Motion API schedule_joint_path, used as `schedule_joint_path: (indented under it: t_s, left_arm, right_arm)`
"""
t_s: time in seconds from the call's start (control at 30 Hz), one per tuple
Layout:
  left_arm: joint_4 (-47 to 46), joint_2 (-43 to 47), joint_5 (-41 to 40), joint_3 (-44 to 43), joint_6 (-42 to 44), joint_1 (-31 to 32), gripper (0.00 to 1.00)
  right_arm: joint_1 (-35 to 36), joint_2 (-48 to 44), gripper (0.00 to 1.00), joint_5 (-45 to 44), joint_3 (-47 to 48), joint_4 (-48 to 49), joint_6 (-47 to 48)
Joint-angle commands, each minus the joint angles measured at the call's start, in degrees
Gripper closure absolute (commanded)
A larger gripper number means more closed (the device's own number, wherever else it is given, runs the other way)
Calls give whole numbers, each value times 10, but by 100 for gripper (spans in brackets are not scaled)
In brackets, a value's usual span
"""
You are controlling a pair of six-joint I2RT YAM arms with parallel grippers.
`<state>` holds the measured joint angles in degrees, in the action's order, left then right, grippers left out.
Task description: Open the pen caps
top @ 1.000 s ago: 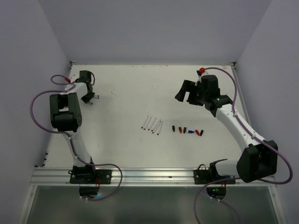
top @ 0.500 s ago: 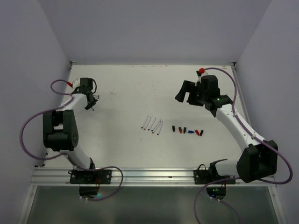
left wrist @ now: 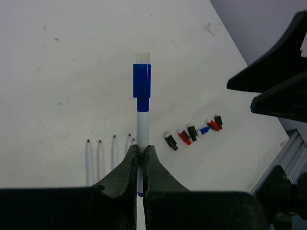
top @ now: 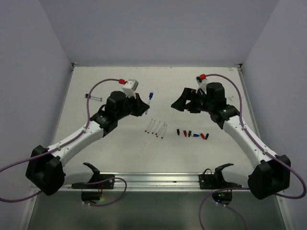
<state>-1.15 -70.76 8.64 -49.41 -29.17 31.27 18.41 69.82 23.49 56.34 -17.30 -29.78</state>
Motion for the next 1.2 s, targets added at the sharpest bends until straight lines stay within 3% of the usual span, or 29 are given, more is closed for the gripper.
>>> schedule_joint_path:
  t_s: [0.0,0.17,0.4,1.03,1.07,1.13,1.17]
  left_arm:
    - [-64,12,29,15,15,63,100]
    - [-51,3,-13,4,3,127,100]
    - [-41,6,-44,-5,-4,170,100]
    - [-42,-1,-59,-20,-15,203,100]
    - [-44,-2,-57,-20,-15,204,100]
    - [-46,-4,-57,-20,-15,205,100]
    - [-46,-5,-56,-20,-13,208,100]
  right_arm:
    - [17,-43,11,49,-18,97,-58]
    - [76,-51,15,0,-18,106,-64]
    - [100,-43,23,-14,-34,130,-84]
    - [121,-6,56,-56,-58,189,-103]
    - [122,-5,60,-61,-58,189,-102]
    - [123,-2,93,-63,-58,189,-102]
    - [124,0,100,-63,-55,184,-99]
